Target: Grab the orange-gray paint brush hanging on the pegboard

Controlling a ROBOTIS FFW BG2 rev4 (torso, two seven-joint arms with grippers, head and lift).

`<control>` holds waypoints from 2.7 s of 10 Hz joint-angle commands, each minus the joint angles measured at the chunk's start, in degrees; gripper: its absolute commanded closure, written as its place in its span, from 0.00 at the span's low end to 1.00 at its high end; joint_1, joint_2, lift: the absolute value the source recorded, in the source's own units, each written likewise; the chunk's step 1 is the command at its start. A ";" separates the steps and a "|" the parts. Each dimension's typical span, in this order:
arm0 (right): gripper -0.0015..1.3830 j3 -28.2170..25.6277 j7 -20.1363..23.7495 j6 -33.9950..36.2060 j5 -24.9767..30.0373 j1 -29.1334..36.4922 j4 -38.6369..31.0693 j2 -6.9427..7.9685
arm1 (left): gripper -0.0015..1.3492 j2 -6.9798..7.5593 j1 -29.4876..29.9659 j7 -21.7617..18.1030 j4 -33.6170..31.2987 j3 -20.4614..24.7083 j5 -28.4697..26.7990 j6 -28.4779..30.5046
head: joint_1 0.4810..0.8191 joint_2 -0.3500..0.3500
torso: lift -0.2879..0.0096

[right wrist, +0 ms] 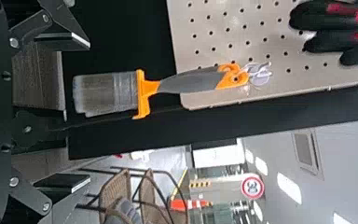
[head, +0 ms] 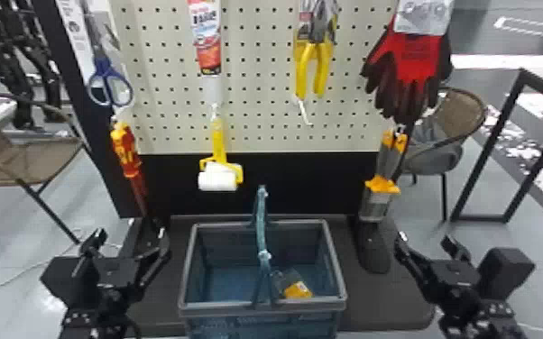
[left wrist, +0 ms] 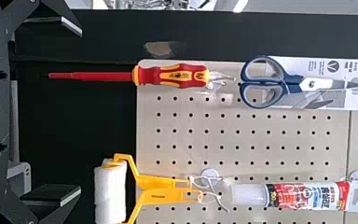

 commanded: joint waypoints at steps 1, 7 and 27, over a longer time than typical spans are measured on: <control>0.20 -0.07 3.84 3.81 -0.91 -3.34 0.13 -2.99 | 0.09 0.12 -0.07 0.00 0.00 -0.20 0.04 0.01 | 0.20 0.50 | 0.63; 0.20 -2.18 24.67 10.75 -0.91 -15.91 9.27 -5.81 | 0.09 0.12 -0.25 0.00 0.00 -0.28 0.04 0.01 | 0.20 0.50 | 0.63; 0.94 9.16 40.93 6.97 -4.34 -36.56 35.20 -10.46 | 0.09 -0.85 -1.12 -1.32 2.02 -1.87 0.66 -0.52 | 0.20 0.50 | 0.63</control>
